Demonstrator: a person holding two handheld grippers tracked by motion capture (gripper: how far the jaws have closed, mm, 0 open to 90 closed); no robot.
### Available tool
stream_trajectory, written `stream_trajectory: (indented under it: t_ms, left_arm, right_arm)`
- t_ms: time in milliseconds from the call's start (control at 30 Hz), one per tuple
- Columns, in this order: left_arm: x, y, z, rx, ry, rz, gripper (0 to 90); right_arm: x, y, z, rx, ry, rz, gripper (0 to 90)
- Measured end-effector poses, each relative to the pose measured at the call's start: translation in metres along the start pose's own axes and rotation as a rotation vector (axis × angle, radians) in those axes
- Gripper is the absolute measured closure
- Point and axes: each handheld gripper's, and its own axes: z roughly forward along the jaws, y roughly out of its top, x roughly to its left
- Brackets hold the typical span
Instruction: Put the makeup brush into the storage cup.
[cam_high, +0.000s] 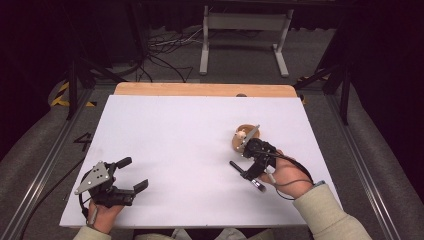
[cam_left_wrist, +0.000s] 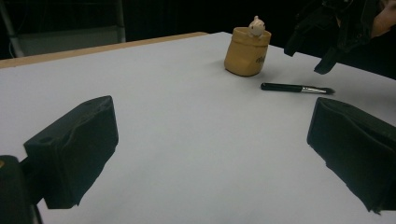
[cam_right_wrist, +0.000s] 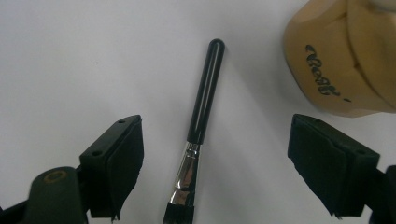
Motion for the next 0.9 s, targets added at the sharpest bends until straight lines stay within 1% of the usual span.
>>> stream_trajectory:
  t_ms: [200,267,333,400,467,533,633,733,900]
  left_arm:
    - [-0.001,0.000,0.001,0.008,-0.001,-0.002,2.7]
    - [0.000,0.001,0.001,0.013,-0.002,0.010,2.8]
    - [0.000,0.002,0.000,0.006,0.000,0.001,2.8]
    - [0.000,0.002,0.000,0.005,-0.001,0.003,2.8]
    - [0.001,0.002,0.000,0.008,-0.003,0.002,2.8]
    - [0.000,0.002,0.000,0.006,-0.001,-0.002,2.8]
    - [0.000,0.002,0.000,0.008,0.000,-0.002,2.9]
    - [0.000,0.002,0.000,0.008,-0.005,-0.003,2.9]
    - [0.000,0.003,0.000,0.009,0.001,-0.001,3.0]
  right_arm:
    - [0.001,0.003,0.009,0.043,0.010,0.012,26.9]
    - [0.002,0.004,0.012,0.059,0.016,0.006,29.9]
    - [0.003,0.004,0.014,0.069,0.026,0.006,32.3]
    - [0.004,0.004,0.017,0.082,0.032,0.001,34.5]
    - [0.004,0.004,0.020,0.097,0.040,0.006,37.4]
    - [0.004,0.004,0.022,0.109,0.052,0.011,42.0]
    - [0.005,0.005,0.025,0.122,0.071,0.007,46.3]
    - [0.005,0.005,0.027,0.130,0.075,0.002,49.0]
    - [0.007,0.006,0.032,0.155,0.083,0.002,57.5]
